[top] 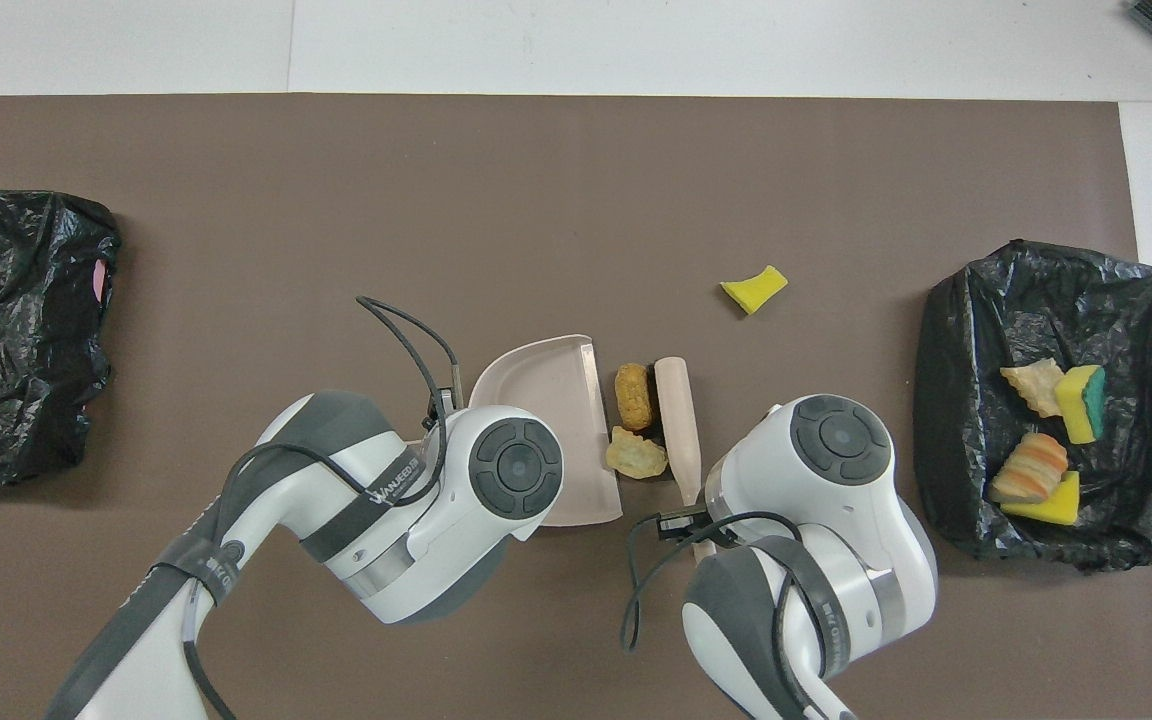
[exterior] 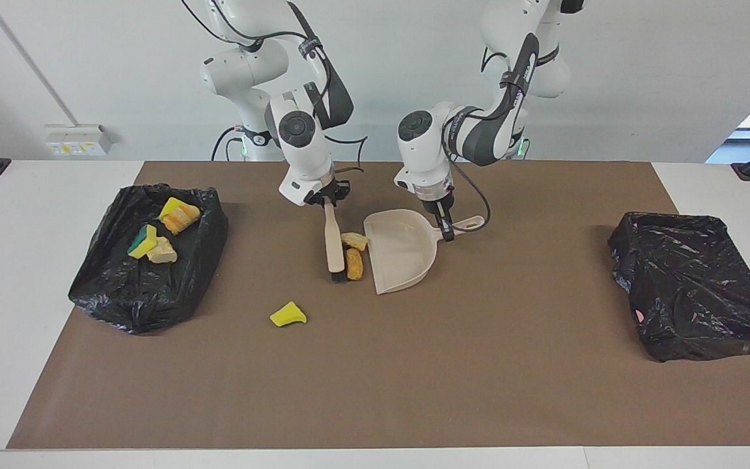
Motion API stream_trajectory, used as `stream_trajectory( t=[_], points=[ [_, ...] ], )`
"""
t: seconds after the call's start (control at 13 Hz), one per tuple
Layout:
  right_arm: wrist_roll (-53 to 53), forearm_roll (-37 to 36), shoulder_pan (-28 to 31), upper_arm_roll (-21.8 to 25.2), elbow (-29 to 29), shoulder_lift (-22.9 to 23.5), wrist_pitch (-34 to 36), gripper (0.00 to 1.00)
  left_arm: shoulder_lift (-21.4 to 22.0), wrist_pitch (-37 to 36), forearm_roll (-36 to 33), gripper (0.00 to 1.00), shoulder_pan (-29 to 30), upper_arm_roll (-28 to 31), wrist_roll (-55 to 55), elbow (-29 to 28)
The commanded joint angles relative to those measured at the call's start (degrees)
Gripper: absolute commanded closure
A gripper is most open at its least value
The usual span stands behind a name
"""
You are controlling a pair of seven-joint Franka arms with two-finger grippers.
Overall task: Sweep and dump trash in bin
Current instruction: 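Sweep the bread chunks into the dustpan with the right gripper's brush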
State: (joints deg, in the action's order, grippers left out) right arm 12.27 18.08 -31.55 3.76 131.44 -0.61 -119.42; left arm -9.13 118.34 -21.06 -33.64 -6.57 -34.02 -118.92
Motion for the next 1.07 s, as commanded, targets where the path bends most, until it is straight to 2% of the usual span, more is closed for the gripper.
stream_trajectory(
  t=[0.0,0.31,0.61,0.92,1.0],
  points=[
    [-4.08,10.61,-2.45,0.02,-1.98,2.79,-1.95,1.00,0.78,1.37,-1.00,1.00,-1.07,0.77,1.76,-1.84],
    [-7.25,25.13,-3.78,0.10,-4.26,3.16,-2.05,1.00,0.70,2.42,-0.39,1.00,-0.72,0.59,6.75,-1.93],
    [-6.91,24.46,-0.46,0.72,-5.94,0.26,2.96,1.00,0.08,3.30,-0.04,1.00,-0.37,0.59,7.30,-1.84],
    [-4.63,9.82,3.94,0.81,-7.86,-0.63,4.37,1.00,-0.01,3.39,1.37,1.00,-0.11,0.68,7.21,-1.84],
    [-3.75,3.43,4.56,0.81,-8.83,-0.01,4.29,1.00,-0.01,3.39,1.37,1.00,-0.02,0.59,7.30,-1.84]
  ],
)
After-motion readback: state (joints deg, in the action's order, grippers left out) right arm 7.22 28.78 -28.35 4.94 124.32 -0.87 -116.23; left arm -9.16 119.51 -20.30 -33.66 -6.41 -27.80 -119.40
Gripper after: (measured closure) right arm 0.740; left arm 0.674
